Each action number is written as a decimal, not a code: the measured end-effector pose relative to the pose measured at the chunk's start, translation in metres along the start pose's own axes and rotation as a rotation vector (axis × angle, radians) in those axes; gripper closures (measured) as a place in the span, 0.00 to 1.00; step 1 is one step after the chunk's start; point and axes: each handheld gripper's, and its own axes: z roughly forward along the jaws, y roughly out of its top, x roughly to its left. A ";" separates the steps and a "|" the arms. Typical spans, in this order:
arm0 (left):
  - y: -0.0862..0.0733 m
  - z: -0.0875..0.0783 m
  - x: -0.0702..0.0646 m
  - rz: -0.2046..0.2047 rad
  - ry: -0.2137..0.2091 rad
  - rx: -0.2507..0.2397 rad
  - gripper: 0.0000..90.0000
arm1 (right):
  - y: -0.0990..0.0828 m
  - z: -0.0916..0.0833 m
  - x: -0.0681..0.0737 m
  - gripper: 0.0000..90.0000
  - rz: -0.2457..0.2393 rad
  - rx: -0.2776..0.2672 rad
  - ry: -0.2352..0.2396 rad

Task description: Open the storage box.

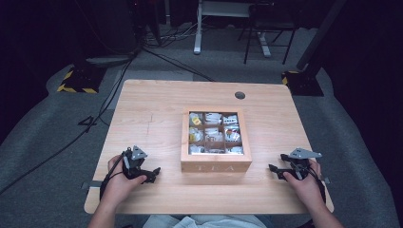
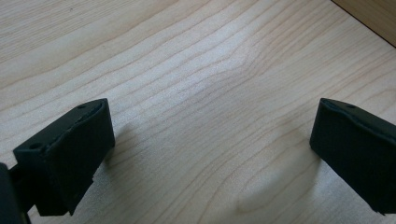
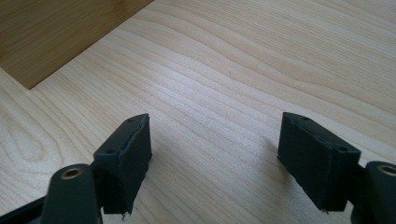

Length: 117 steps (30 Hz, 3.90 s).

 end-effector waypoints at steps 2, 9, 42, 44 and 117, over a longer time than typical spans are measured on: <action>0.000 0.000 0.000 0.003 -0.003 0.000 0.00 | 0.000 0.000 0.000 0.30 0.001 -0.001 -0.001; -0.002 -0.002 0.002 -0.002 -0.004 -0.011 0.04 | 0.000 0.000 0.000 0.30 0.002 -0.001 -0.002; 0.023 -0.053 -0.002 0.019 -0.018 -0.085 0.30 | 0.000 0.000 0.000 0.30 0.002 -0.001 -0.002; 0.025 -0.055 -0.005 0.029 -0.019 -0.092 0.30 | 0.000 0.000 0.000 0.30 0.002 -0.001 -0.002; 0.059 -0.012 -0.086 0.110 -0.185 -0.176 0.49 | 0.000 0.000 0.000 0.30 0.002 -0.001 -0.002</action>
